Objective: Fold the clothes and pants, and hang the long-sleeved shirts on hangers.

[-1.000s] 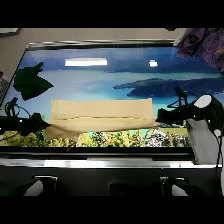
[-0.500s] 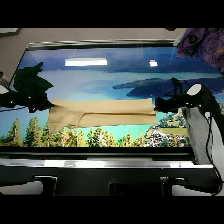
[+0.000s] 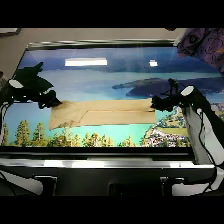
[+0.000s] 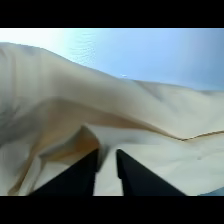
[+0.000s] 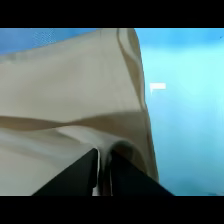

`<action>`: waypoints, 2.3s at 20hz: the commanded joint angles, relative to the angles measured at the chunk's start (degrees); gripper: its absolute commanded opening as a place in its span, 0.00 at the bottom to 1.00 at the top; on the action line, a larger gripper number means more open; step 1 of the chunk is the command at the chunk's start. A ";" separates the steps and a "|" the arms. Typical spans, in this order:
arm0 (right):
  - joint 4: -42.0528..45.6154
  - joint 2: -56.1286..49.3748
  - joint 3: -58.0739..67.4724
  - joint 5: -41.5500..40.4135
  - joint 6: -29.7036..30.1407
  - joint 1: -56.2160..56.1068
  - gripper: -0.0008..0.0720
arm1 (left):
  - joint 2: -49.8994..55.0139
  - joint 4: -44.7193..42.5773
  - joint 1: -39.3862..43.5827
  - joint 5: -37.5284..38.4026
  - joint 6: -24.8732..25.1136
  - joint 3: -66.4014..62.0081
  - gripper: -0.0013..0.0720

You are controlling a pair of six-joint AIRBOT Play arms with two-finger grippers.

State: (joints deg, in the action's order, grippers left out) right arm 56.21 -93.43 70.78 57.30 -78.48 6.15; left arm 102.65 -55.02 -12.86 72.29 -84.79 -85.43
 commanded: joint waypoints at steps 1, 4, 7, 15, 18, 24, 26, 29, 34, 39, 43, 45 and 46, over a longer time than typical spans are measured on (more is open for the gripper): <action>-2.03 -1.20 0.96 -0.20 0.13 0.24 0.37 | 1.88 -0.07 0.28 0.17 -0.28 -1.11 0.66; 3.96 -1.18 7.87 7.52 -5.44 3.52 0.59 | 1.57 -3.28 -0.87 4.31 -3.78 -6.23 0.85; 2.10 -1.53 10.25 13.16 -6.82 9.75 0.67 | -0.92 -10.64 -1.27 6.93 -6.64 -11.30 0.85; -7.56 -11.06 9.55 18.40 0.44 9.66 0.82 | -6.23 -16.85 0.76 6.82 -6.95 -12.52 0.85; -7.52 -13.00 9.55 16.11 0.48 6.45 0.81 | -6.49 -16.83 1.18 6.82 -6.95 -12.52 0.85; -7.32 -13.81 9.62 14.12 1.11 0.72 0.28 | -6.56 -16.76 2.32 7.23 -6.93 -12.52 0.85; -7.61 -11.80 9.84 14.14 -0.22 0.81 0.05 | -6.47 -15.52 3.52 6.93 -6.91 -12.48 0.82; -0.72 -4.94 11.30 14.86 -8.11 1.16 0.05 | -5.57 -9.51 7.39 3.80 -6.91 -12.15 0.13; 16.55 5.66 18.27 25.09 -18.62 1.16 0.05 | 0.76 1.40 20.48 -4.52 -6.75 -12.02 0.05; 20.98 13.35 22.23 29.88 -23.02 1.16 0.05 | 8.59 19.63 36.37 -16.31 -6.75 -12.09 0.05; 21.03 17.94 22.23 31.26 -23.63 1.16 0.05 | 13.42 33.94 47.32 -25.09 -6.73 -12.61 0.05; 20.98 18.82 22.25 32.79 -25.33 1.16 0.05 | 16.09 37.11 51.69 -27.30 -6.75 -14.53 0.05; 20.96 19.04 22.25 33.18 -25.81 1.16 0.05 | 17.53 39.21 53.62 -28.44 -6.75 -15.67 0.05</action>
State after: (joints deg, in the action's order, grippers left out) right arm 76.58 -76.14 92.82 88.53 -102.19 7.38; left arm 116.49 -24.64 34.30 49.32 -91.53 -99.13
